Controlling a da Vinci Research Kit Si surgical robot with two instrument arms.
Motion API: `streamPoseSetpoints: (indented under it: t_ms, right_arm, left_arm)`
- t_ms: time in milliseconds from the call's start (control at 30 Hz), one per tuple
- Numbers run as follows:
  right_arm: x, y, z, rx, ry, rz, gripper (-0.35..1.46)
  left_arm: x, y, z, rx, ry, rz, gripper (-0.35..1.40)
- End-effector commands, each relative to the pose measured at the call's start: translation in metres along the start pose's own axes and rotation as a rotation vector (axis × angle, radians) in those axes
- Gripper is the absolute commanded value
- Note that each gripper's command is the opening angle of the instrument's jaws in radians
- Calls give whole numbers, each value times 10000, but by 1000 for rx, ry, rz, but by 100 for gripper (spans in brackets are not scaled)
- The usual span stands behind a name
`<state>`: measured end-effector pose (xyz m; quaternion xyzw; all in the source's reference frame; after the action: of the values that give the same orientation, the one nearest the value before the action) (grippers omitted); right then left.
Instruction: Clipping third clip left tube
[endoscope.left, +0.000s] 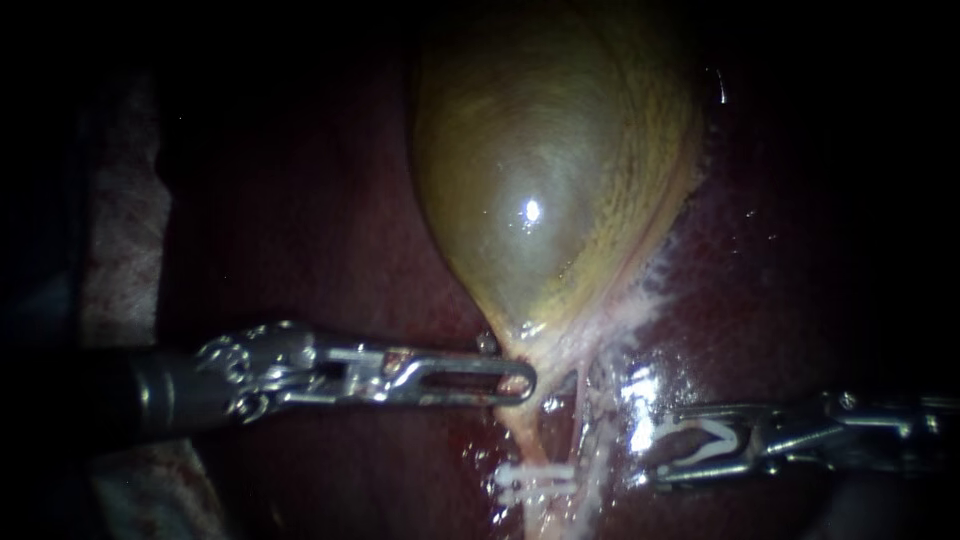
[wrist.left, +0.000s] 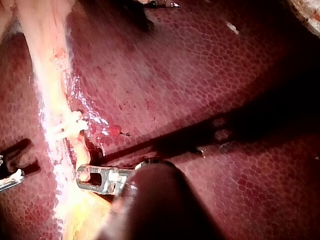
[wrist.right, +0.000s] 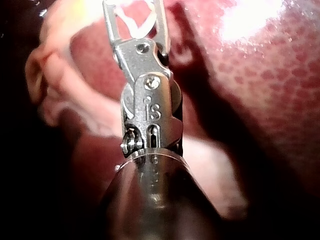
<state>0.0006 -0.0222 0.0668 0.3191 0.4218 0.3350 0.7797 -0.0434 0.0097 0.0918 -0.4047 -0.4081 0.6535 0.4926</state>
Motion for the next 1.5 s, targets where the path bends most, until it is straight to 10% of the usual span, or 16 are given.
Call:
streamPoseSetpoints:
  t_ms: [33, 1500]
  right_arm:
    - [1, -1, 2, -1, 0, 1, 43]
    - [33, -7, 115, -17, 13, 256, 52]
  left_arm:
    - [0, 1, -1, -1, 0, -1, -35]
    - [4, 19, -13, 5, 4, -11, -35]
